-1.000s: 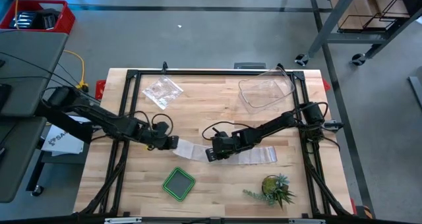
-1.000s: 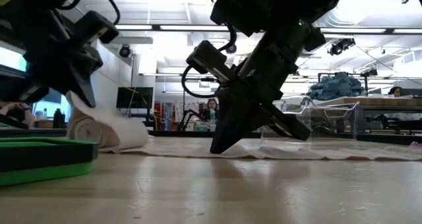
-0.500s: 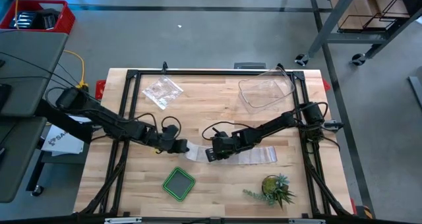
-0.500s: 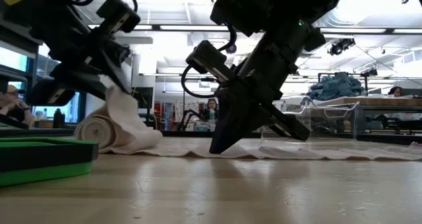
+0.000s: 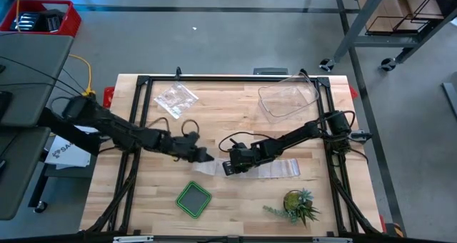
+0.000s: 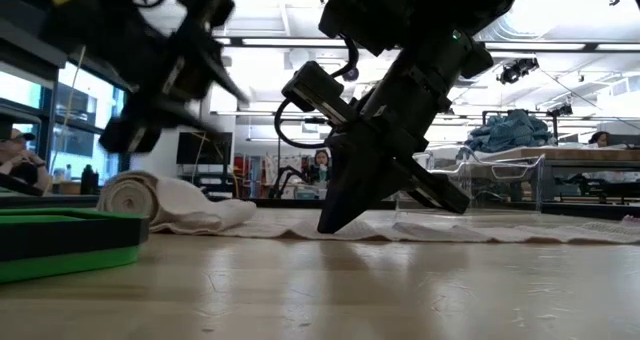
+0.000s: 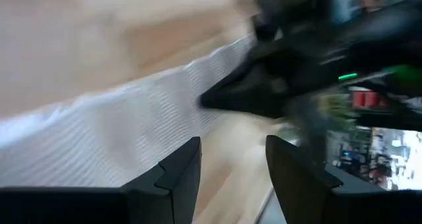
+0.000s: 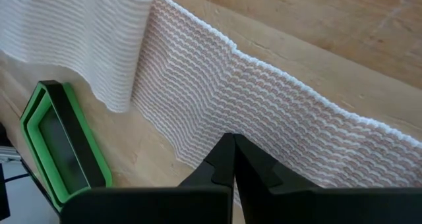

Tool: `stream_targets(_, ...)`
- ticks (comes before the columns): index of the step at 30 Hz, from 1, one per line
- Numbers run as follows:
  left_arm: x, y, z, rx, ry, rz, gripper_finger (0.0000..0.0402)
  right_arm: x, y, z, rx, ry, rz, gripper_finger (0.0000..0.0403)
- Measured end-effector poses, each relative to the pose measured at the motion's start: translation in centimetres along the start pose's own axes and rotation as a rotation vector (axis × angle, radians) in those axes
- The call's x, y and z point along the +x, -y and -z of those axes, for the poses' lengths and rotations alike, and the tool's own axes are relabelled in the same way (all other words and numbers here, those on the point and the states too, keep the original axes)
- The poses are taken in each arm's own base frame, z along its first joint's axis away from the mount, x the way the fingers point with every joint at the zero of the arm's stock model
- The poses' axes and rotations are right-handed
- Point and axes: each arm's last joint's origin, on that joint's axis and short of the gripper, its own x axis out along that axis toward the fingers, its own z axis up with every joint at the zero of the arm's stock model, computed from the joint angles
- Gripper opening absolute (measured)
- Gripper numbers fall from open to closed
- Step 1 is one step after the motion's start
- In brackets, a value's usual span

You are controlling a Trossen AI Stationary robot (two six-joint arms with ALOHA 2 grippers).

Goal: Roll bandage
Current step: Roll the white bandage

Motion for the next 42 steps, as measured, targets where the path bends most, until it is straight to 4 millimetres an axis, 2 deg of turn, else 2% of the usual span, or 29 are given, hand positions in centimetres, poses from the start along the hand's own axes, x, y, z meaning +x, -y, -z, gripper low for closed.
stream_targets(3, -2.6, 0.6, -0.9, 0.049, 0.065, -0.015, 0.0165, 0.0, 0.0, 0.0, 0.000, -0.003, 0.000, 0.0000)
stream_targets(5, -4.7, 0.2, -1.2, 0.065, 0.096, -0.079, 0.0166, 0.0, 0.0, 0.0, -0.001, -0.005, 0.000, 0.0000)
stream_targets(8, -7.1, -0.7, -0.7, 0.065, 0.096, -0.184, 0.0166, 0.0, 0.0, 0.0, -0.001, -0.005, 0.000, 0.0000)
stream_targets(11, -8.4, -1.4, 0.2, 0.048, 0.095, -0.232, 0.0166, 0.0, 0.0, 0.0, -0.009, -0.010, -0.002, 0.0000)
stream_targets(14, -8.3, -2.4, 1.4, 0.007, 0.071, -0.213, 0.0166, 0.0, 0.0, 0.0, -0.011, -0.016, -0.003, 0.0000)
stream_targets(20, -6.9, -6.2, 3.8, -0.131, 0.025, -0.205, 0.0166, 0.0, 0.0, 0.1, -0.016, -0.020, -0.004, 0.0000)
stream_targets(30, -6.4, -8.8, 4.5, -0.212, 0.049, -0.156, 0.0166, 0.0, 0.0, -0.2, -0.021, -0.026, -0.005, 0.0000)
stream_targets(36, -5.5, -9.3, 4.1, -0.194, 0.044, -0.126, 0.0171, 0.0, 0.1, -0.3, -0.017, -0.027, -0.006, 0.0000)
stream_targets(42, -5.1, -8.4, 3.7, -0.109, 0.006, -0.119, 0.0173, 0.0, 0.1, -0.3, -0.017, -0.028, -0.001, 0.0000)
